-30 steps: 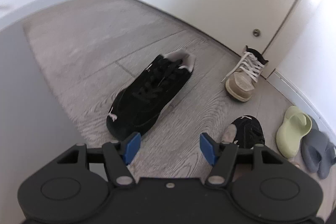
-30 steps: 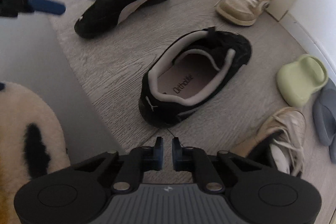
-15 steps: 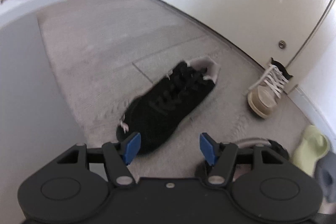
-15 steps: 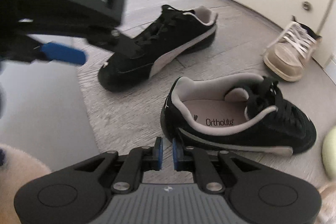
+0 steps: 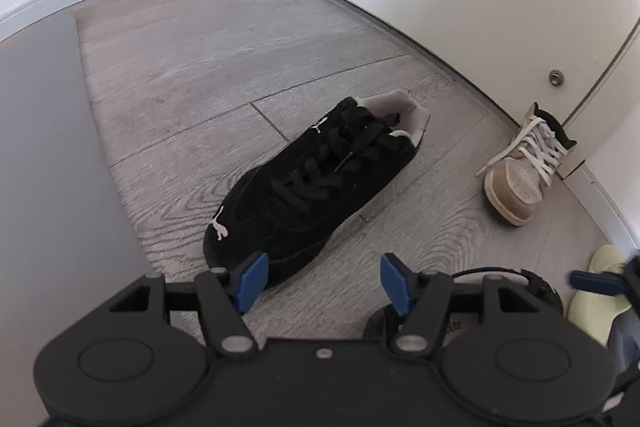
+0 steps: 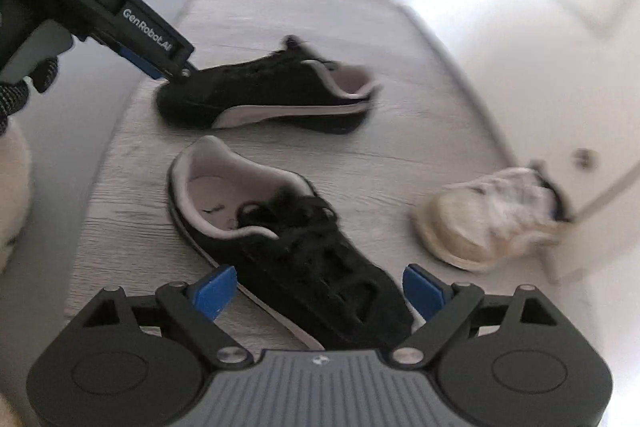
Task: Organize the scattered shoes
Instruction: 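Grasp the Ortholite Puma sneaker with the right gripper and push it beside the other Puma, then align the Puma sneaker parallel to its pair with the right gripper and release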
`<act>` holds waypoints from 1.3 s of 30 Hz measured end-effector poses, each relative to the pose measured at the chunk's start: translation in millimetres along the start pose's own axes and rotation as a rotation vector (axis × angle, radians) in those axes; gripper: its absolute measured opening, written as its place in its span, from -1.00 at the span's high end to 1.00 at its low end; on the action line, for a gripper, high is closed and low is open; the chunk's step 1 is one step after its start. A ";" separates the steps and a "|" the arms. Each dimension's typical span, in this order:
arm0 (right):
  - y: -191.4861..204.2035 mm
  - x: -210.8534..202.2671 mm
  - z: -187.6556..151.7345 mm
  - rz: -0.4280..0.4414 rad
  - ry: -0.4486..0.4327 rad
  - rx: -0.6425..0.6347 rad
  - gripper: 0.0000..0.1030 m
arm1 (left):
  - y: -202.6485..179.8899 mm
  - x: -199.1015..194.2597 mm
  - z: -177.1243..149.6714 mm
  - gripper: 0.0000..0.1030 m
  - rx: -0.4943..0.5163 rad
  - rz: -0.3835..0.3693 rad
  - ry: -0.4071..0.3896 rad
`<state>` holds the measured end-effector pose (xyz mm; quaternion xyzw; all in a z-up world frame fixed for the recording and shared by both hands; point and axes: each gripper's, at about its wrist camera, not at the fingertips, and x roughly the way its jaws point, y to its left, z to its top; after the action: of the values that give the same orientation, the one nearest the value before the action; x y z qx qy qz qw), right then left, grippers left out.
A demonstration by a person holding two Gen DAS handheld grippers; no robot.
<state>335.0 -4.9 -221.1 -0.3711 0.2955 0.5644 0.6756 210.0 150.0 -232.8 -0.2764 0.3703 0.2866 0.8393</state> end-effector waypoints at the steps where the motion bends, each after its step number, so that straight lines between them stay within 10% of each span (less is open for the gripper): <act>1: -1.3 3.3 -0.1 0.013 0.006 -0.002 -0.74 | -0.2 -0.2 0.0 -0.23 -0.002 -0.003 -0.003; 11: 1.3 30.7 6.2 -0.041 -0.060 0.328 -0.59 | -0.8 -1.7 0.4 -0.23 -0.023 0.001 -0.013; 18: 26.9 52.4 29.0 -0.426 -0.044 0.816 -0.66 | 4.7 -4.5 3.4 -0.23 -0.022 -0.003 -0.029; 28: 6.3 22.5 -2.0 -0.201 -0.044 0.502 -0.85 | 9.0 -1.1 7.0 -0.23 -0.039 -0.008 -0.017; 39: 4.7 32.6 -20.7 -0.170 -0.044 0.878 -0.45 | 7.8 5.1 5.3 -0.23 -0.025 0.031 0.012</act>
<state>336.9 -4.0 -259.9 -0.0601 0.4612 0.3356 0.8192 210.0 160.3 -235.7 -0.2828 0.3760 0.3024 0.8290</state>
